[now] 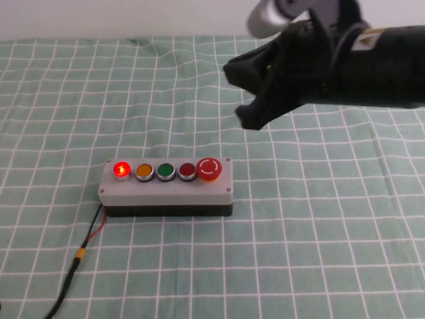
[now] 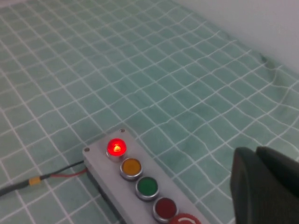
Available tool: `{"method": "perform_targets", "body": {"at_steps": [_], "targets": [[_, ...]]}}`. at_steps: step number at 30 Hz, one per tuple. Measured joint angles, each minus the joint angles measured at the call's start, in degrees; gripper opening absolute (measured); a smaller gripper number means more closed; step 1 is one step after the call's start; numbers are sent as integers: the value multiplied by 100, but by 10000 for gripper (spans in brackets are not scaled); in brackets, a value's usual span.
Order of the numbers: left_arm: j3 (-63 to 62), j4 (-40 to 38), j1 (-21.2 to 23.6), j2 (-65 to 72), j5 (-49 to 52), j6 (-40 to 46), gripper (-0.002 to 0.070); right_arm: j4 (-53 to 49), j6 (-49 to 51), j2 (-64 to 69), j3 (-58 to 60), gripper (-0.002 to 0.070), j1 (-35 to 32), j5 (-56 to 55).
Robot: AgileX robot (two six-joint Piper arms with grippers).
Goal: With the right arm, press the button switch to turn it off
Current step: Press the button to turn off
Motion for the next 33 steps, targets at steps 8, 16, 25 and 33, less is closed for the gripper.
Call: {"method": "perform_targets", "body": {"at_steps": [8,16,25,33], "targets": [[0,0,0,0,0,0,-3,-3069,2159,1311,-1338,-12,602,689],[0,0,0,0,0,0,-3,-3635,3088,2277,-2181,-13,736,890],[0,0,0,0,0,0,-3,-3565,2936,3034,-2302,-15,1491,69],[0,0,0,0,0,0,-3,-3267,2923,3686,-3078,-15,1541,59]]}}
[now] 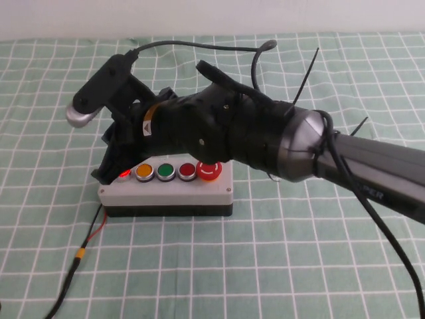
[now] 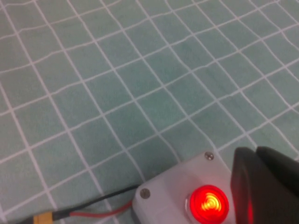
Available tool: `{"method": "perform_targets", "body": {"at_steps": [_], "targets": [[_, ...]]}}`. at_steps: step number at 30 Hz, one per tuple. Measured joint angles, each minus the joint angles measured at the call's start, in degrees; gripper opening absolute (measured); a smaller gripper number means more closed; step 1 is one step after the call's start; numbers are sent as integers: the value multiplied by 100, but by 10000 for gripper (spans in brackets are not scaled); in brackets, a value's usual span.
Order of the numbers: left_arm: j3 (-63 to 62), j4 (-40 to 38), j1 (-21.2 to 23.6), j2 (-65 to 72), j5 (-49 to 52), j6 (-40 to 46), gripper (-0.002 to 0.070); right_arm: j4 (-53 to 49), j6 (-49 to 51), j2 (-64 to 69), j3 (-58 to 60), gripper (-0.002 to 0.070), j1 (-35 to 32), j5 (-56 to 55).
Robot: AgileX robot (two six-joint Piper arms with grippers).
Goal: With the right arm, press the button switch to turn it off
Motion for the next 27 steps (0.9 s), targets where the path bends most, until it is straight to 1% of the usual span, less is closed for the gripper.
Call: {"method": "perform_targets", "body": {"at_steps": [8,9,15,20,24,27], "targets": [[0,0,0,0,0,0,-3,119,-9,686,-177,-15,-23,203],[0,0,0,0,0,0,-3,184,-9,775,-195,-15,-23,98],[0,0,0,0,0,0,-3,234,205,713,-269,-15,-42,225],[0,0,0,0,0,0,-3,163,251,69,-181,-15,-145,497],[0,0,0,0,0,0,-3,90,251,-846,-169,-16,-166,703],[0,0,0,0,0,0,-3,-74,251,-1562,-179,-16,-166,1063]]}}
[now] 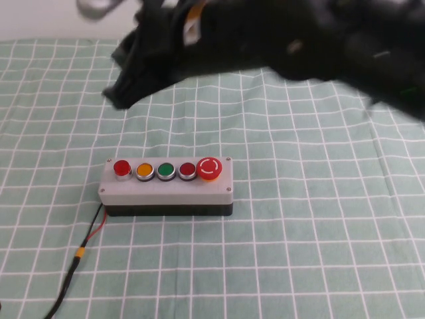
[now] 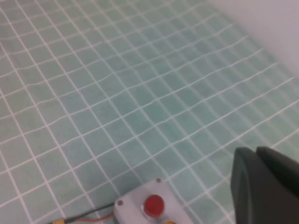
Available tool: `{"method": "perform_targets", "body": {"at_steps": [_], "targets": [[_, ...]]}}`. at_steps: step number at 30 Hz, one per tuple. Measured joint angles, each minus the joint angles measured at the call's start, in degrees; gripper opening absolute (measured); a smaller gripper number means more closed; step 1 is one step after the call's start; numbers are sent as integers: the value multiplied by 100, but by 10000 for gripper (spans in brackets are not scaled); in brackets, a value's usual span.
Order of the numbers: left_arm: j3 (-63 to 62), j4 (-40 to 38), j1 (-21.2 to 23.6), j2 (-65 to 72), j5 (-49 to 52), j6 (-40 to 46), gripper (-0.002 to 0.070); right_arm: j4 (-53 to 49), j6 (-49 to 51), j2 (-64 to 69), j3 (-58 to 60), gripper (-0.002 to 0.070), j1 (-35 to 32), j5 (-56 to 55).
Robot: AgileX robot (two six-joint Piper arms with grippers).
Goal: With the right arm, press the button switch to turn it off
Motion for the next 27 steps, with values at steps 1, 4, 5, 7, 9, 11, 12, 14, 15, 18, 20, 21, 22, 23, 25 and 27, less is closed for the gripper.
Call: {"method": "perform_targets", "body": {"at_steps": [1,4,5,7,9,11,12,14,15,18,20,21,22,23,25,27], "targets": [[0,0,0,0,0,0,-3,-81,19,-208,0,-16,0,169],[0,0,0,0,0,0,-3,-443,289,-688,0,-16,0,656],[0,0,0,0,0,0,-3,-626,477,-839,17,-16,0,785],[0,0,0,0,0,0,-3,-1027,863,-1130,211,-16,0,878],[0,0,0,0,0,0,-3,-1352,1244,-1471,560,-16,0,861],[0,0,0,0,0,0,-3,-1563,1531,-1942,1102,-16,0,742],[0,0,0,0,0,0,-3,-1604,1660,-2119,1411,-16,0,658],[0,0,0,0,0,0,-3,-1636,1867,-2557,2000,-16,0,479],[0,0,0,0,0,0,-3,-1647,1967,-2816,2328,-16,0,395],[0,0,0,0,0,0,-3,-1660,2174,-3374,3261,-16,0,167],[0,0,0,0,0,0,-3,-1660,2246,-3777,3754,-16,0,104],[0,0,0,0,0,0,-3,-1674,2290,-4051,3997,-16,0,92],[0,0,0,0,0,0,-3,-1685,2318,-4287,4220,-16,0,92],[0,0,0,0,0,0,-3,-1689,2352,-4474,4379,-16,0,92],[0,0,0,0,0,0,-3,-1715,2363,-4929,4706,-16,0,106],[0,0,0,0,0,0,-3,-1715,2375,-5350,4929,-16,0,149]]}}
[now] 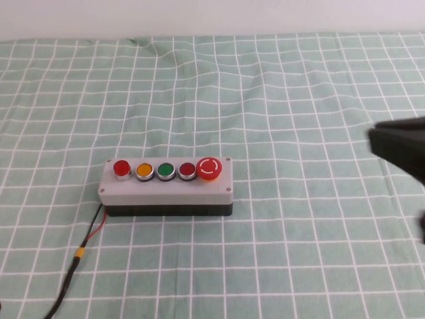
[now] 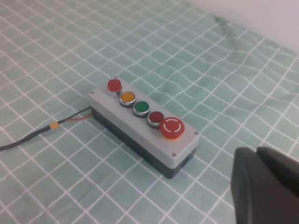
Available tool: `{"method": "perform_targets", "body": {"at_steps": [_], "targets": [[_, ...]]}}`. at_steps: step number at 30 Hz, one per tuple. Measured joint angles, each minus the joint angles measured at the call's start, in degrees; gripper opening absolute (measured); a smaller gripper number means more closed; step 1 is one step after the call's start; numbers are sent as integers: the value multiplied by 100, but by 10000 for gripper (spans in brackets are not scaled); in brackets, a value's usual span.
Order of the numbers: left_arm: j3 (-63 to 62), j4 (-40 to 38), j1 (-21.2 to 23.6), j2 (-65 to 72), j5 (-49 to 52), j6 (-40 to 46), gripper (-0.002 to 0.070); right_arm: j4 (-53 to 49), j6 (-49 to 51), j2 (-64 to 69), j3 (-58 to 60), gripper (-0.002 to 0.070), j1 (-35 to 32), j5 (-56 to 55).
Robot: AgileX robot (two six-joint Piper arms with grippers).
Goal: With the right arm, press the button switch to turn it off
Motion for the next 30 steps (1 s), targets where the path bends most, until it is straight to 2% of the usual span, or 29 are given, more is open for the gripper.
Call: {"method": "perform_targets", "body": {"at_steps": [6,19,22,30], "targets": [[0,0,0,0,0,0,-3,-12,0,-740,170,-16,0,391],[0,0,0,0,0,0,-3,-15,0,-783,179,-16,-46,478],[0,0,0,0,0,0,-3,99,0,-1061,372,-16,-444,334],[0,0,0,0,0,0,-3,107,0,-2569,1954,-16,-2379,-830]]}}
